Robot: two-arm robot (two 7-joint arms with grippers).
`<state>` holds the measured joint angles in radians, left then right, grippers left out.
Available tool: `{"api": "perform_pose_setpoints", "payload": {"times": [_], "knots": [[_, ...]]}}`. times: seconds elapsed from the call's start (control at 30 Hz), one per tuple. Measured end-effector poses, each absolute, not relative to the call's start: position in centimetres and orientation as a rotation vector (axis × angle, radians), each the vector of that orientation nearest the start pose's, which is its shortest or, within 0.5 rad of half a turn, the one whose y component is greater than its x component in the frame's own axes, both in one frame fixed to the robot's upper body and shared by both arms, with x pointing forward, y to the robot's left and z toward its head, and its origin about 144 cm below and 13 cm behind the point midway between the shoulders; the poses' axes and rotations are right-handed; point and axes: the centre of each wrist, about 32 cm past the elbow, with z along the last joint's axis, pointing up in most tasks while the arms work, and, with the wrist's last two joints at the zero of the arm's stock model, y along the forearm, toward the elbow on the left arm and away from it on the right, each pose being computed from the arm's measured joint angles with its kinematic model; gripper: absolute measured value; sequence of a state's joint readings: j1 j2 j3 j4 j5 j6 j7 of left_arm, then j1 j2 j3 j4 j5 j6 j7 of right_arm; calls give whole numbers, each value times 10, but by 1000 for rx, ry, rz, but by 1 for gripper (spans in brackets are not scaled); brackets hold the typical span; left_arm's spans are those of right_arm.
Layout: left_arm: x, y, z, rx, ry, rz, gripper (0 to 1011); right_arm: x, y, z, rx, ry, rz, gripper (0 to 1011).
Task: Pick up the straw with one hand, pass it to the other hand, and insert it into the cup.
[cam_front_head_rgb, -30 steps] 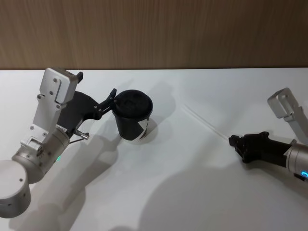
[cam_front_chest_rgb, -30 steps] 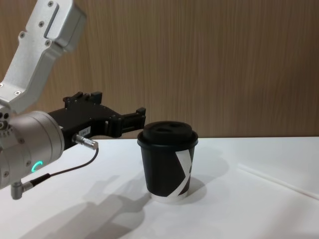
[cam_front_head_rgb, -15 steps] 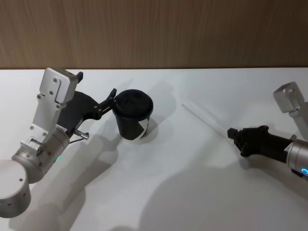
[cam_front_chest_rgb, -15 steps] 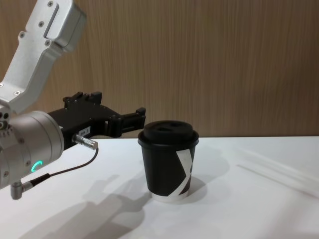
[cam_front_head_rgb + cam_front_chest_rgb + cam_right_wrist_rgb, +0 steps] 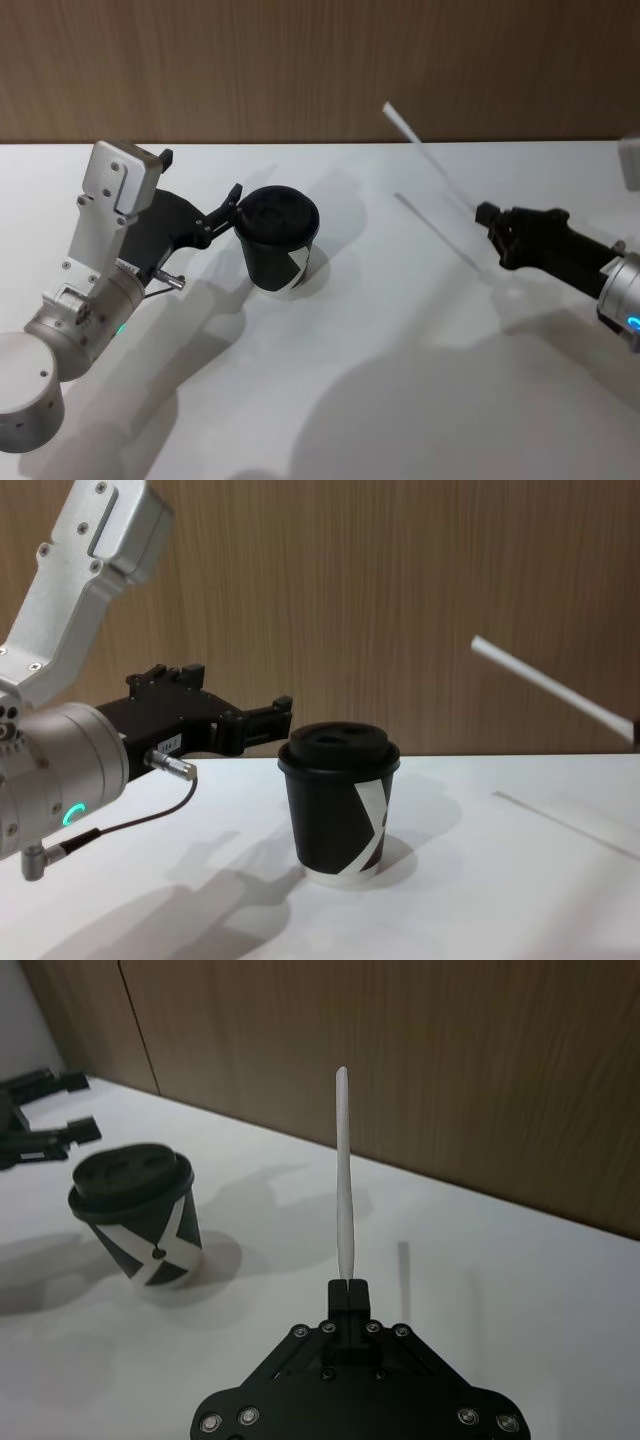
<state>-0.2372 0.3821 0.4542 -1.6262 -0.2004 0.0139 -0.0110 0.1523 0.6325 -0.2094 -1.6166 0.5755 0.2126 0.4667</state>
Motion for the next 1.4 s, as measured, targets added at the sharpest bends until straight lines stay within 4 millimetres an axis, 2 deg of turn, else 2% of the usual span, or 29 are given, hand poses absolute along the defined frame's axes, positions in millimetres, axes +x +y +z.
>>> {"api": "perform_pose_setpoints", "payload": {"times": [0.3,0.7,1.07,1.4], "knots": [[492,198,1204,61,-268,1124,1000,491,-324,1231,23,53,-909,1],[492,198,1204,61,-268,1124,1000,493,-285,1246,215,33,-809,1],[492,198,1204,61,-268,1124,1000,489,-259,1256,286,31,-719,1],[492,199,1205,59,-265,1120,1000,486,-250,1259,302,37,-686,0]]}}
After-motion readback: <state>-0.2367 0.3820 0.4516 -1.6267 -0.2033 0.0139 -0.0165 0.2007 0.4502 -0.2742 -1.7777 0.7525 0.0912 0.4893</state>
